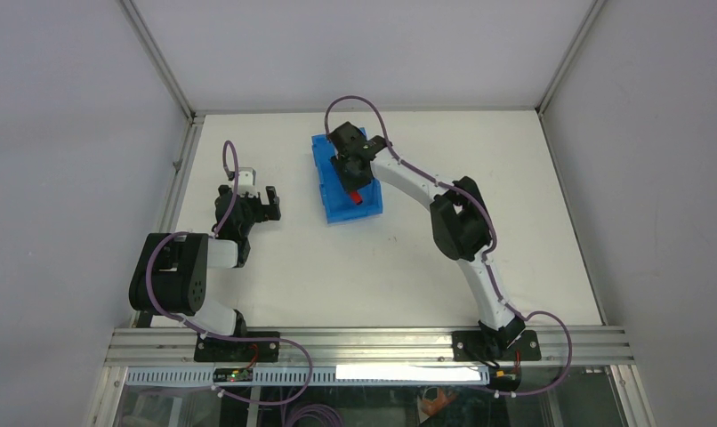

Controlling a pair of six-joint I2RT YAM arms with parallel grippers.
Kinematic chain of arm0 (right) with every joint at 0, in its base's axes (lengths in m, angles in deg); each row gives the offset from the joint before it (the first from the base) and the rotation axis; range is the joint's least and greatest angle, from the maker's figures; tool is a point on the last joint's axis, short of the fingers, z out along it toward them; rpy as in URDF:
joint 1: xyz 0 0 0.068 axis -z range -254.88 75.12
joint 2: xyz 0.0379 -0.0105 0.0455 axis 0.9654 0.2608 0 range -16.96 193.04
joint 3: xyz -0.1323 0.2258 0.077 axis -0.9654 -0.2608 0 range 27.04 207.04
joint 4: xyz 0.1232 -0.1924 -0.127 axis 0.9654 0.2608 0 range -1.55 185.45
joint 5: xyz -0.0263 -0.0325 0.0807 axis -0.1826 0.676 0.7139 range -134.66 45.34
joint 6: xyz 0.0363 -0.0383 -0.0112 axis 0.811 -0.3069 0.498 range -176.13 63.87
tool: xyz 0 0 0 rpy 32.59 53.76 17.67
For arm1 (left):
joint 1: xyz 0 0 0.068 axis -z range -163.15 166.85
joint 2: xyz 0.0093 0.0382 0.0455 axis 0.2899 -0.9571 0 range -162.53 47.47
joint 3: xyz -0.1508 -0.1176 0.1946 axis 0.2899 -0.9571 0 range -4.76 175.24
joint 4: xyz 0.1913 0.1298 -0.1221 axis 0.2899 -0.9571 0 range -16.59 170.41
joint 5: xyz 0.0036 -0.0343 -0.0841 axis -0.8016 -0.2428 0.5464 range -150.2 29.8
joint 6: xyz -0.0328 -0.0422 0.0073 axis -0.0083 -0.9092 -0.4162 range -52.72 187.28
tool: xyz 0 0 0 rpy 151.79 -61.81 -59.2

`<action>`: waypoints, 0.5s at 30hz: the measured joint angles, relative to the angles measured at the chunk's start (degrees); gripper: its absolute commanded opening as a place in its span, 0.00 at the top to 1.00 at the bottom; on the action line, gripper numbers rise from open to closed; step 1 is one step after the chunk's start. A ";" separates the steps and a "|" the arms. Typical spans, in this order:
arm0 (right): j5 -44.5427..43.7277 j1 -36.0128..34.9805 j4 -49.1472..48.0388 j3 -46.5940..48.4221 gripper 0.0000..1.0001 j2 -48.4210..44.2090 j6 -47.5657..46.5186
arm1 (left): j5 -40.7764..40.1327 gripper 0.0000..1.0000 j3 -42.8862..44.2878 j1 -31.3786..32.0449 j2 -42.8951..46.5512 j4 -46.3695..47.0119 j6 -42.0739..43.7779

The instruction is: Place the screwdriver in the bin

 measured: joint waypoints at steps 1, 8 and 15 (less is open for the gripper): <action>0.00 0.00 -0.17 -0.52 0.64 0.00 0.04 | 0.00 0.01 0.00 0.00 0.00 0.00 0.00; 0.09 0.00 -1.01 -1.20 0.58 -0.02 0.74 | 0.00 0.01 0.00 0.00 0.00 0.00 0.00; 0.44 0.00 -0.20 -0.11 0.19 -2.29 3.45 | 0.00 0.01 0.00 0.00 0.00 0.00 0.00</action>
